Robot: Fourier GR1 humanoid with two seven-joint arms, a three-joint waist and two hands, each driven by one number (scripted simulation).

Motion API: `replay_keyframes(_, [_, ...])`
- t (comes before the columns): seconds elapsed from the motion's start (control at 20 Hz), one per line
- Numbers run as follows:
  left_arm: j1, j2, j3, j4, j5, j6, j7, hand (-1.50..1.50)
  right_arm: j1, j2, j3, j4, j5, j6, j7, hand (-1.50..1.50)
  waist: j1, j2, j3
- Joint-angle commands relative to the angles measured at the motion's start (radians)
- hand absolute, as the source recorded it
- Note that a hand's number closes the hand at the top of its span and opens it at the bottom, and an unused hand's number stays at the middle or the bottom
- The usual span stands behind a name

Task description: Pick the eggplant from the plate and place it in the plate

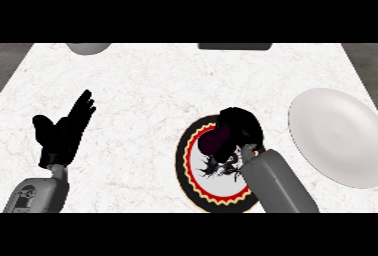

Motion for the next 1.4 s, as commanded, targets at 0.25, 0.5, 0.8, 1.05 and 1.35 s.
replay_keyframes(0.25, [0.003,0.007,0.014,0.041,-0.008,-0.005,-0.024,0.00,-0.232,-0.032,-0.048,0.070,0.346,-0.389,0.250,1.50,-0.010,0.001,0.000])
replay_keyframes(0.5, [0.002,-0.019,0.007,0.019,-0.011,0.017,-0.004,0.00,-0.235,-0.071,-0.048,0.054,0.569,-0.508,0.429,1.50,-0.023,-0.003,0.001])
replay_keyframes(0.8, [0.040,-0.033,-0.008,-0.005,-0.029,0.014,-0.020,0.00,-0.205,-0.060,-0.125,-0.110,0.606,-0.471,0.535,1.50,-0.029,-0.006,0.002])
replay_keyframes(1.05, [0.028,-0.002,0.031,-0.040,0.002,-0.014,0.019,0.00,-0.087,-0.145,-0.244,-0.167,0.544,-0.530,0.461,1.50,-0.024,-0.003,0.003])
replay_keyframes(1.35, [-0.051,0.024,0.077,0.006,0.016,-0.028,0.057,0.00,0.047,-0.250,-0.359,-0.240,0.425,-0.532,0.360,1.50,-0.029,-0.002,0.003])
